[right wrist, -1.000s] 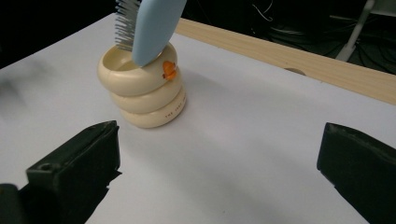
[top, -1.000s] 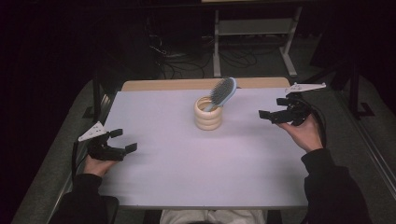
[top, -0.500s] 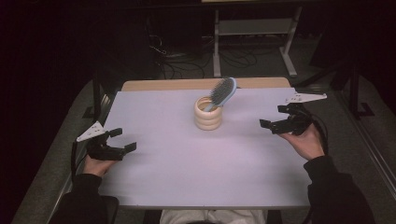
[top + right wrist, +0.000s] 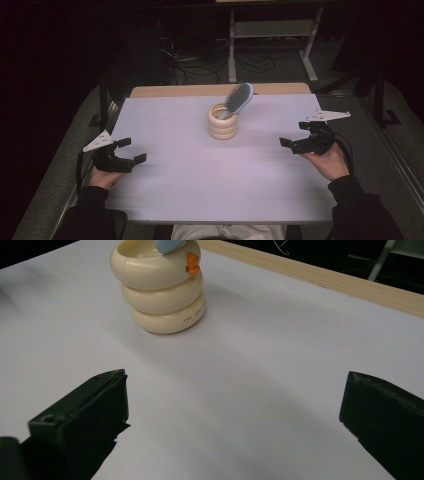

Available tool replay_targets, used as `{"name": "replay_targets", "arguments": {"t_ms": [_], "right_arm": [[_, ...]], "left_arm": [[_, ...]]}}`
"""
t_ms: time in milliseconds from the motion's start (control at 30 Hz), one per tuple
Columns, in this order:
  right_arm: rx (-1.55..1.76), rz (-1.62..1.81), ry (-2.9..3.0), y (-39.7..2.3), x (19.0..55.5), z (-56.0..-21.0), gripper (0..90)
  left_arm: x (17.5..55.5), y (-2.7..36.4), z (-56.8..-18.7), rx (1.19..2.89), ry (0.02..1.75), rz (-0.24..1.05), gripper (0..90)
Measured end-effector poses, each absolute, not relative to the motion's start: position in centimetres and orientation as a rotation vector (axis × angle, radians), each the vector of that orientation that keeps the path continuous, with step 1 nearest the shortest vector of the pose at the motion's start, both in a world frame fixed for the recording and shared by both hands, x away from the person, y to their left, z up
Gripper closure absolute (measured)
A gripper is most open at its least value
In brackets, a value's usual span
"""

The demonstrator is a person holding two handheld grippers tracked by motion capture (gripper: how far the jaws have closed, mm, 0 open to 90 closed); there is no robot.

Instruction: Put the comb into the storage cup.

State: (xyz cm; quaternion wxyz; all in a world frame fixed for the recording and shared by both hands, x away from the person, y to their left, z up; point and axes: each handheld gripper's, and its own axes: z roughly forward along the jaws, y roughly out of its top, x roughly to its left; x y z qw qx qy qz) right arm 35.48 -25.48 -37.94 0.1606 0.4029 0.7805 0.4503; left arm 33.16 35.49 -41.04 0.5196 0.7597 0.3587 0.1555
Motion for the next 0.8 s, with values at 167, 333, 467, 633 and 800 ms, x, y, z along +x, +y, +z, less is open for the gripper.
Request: {"name": "replay_targets", "arguments": {"t_ms": [167, 333, 467, 633, 800], "right_arm": [[1.148, 1.290, 2.223, -25.7, 34.7, -38.3, 0.0], [1.156, 1.276, 2.227, -25.8, 33.8, -38.9, 0.0], [1.166, 1.277, 2.217, -26.0, 33.3, -39.4, 0.0], [1.166, 1.282, 2.202, -26.1, 32.4, -39.8, 0.0], [1.150, 1.295, 2.189, -26.3, 31.5, -40.2, 0.0]], "left_arm": [[33.0, 35.5, -41.0, 1.824, 0.858, 0.375, 0.0], [32.8, 35.5, -41.1, 1.835, 0.868, 0.383, 0.0], [32.8, 35.6, -41.1, 1.827, 0.871, 0.387, 0.0], [32.8, 35.5, -41.1, 1.828, 0.865, 0.390, 0.0], [32.8, 35.5, -41.2, 1.833, 0.862, 0.392, 0.0]]}}
